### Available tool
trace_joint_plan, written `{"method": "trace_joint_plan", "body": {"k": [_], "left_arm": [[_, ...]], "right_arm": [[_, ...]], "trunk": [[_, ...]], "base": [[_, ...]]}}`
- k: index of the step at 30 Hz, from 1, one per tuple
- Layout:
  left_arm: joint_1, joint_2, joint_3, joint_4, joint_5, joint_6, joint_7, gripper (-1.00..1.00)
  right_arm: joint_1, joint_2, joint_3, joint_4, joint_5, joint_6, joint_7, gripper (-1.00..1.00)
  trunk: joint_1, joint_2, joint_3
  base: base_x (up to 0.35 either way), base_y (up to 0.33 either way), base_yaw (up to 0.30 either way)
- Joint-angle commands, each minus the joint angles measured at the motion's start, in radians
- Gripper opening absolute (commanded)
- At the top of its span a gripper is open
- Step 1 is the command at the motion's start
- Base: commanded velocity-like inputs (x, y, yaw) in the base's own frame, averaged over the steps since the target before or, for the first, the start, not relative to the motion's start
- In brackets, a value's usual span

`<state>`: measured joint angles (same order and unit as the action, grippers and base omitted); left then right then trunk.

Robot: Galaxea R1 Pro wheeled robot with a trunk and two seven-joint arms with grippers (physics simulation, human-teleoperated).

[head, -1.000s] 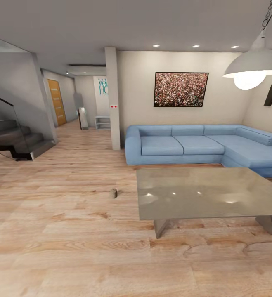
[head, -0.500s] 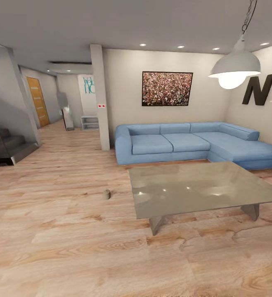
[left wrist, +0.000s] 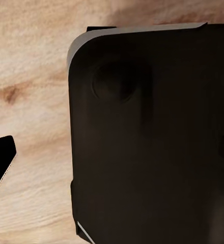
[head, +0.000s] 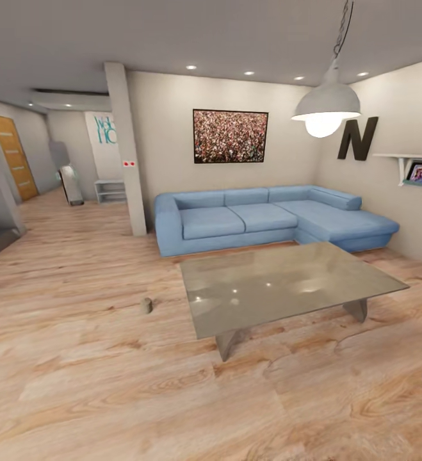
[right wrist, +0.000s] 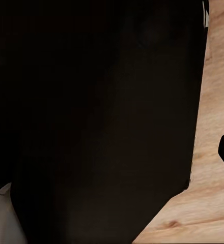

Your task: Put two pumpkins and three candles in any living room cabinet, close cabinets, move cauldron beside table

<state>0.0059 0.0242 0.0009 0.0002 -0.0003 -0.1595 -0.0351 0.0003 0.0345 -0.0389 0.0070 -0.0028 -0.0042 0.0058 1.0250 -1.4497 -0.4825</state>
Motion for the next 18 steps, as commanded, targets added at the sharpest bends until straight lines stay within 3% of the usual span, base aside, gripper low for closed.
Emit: {"method": "trace_joint_plan", "body": {"k": [1, 18], "left_arm": [[0.0, 0.0, 0.0, 0.001, 0.0, -0.004, -0.003, 1.0], [0.0, -0.001, 0.0, -0.001, -0.006, -0.005, -0.003, 1.0]], "right_arm": [[0.0, 0.0, -0.004, 0.002, 0.0, -0.001, 0.001, 1.0], [0.0, -0.001, -0.007, 0.01, -0.002, -0.002, 0.0, 1.0]], "trunk": [[0.0, 0.0, -0.001], [0.0, 0.0, -0.003]], "base": [[0.0, 0.004, -0.276], [0.0, 0.001, -0.276]]}}
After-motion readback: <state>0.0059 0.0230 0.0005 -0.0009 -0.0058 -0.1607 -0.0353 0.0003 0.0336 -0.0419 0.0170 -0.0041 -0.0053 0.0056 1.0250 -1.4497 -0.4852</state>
